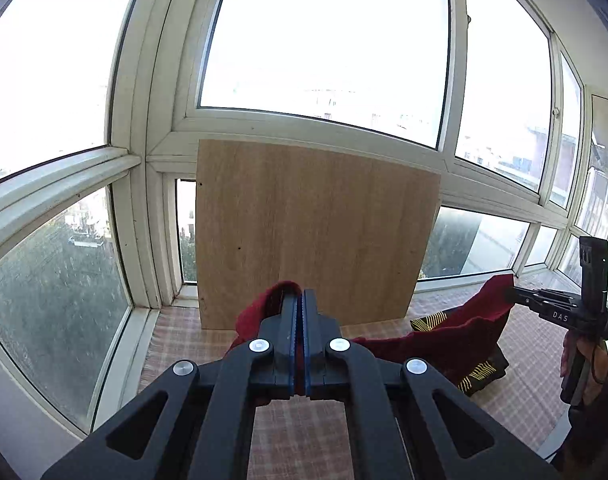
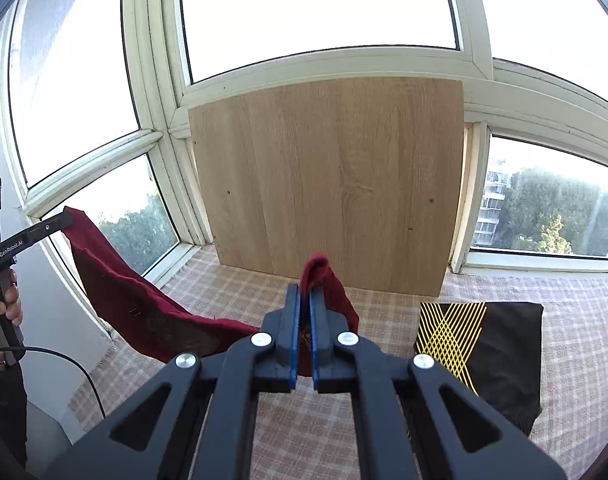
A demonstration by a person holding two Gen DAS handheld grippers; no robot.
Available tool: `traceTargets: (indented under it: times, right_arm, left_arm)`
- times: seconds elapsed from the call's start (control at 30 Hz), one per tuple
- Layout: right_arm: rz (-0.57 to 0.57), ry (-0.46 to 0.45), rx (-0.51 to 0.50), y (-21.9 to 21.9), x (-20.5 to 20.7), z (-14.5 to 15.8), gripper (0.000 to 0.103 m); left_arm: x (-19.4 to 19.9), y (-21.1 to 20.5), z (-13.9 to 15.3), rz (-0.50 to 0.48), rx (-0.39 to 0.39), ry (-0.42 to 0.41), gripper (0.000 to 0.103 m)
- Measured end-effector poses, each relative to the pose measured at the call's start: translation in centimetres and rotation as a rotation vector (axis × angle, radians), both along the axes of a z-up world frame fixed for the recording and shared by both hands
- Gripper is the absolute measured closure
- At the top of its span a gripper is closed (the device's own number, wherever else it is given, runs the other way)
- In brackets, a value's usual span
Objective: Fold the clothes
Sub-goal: 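Lift the shirt with both tools and lay it flat on the table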
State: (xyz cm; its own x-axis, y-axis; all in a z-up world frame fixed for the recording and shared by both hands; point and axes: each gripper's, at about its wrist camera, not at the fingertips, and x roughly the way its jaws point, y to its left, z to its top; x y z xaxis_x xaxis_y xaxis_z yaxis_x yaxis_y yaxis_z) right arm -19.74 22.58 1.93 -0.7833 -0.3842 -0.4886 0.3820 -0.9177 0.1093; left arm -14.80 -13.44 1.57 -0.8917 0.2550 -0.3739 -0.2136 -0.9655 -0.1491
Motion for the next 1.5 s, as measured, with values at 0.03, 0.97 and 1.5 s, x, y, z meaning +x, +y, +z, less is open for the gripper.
traceTargets:
  times: [0.03, 0.97, 1.5]
  right_arm:
    - [-0.004, 0.019, -0.011, 0.3, 0.9, 0.7, 0.099]
    - [-0.080, -0.546, 0.180, -0.9, -13.3, -22.0, 0.059]
    - [0.100, -0.616, 0.233, -0.4, -13.0, -27.2, 0.059]
  left_arm:
    - [0.9, -0.1, 0.5, -0.003, 0.006, 0.017, 0.101]
    - [-16.9, 1.5, -22.3, -0.002, -0.177, -0.608, 0.089]
    - [-18.5, -0.7, -27.8, -0.275, -0.314, -0.681, 0.071]
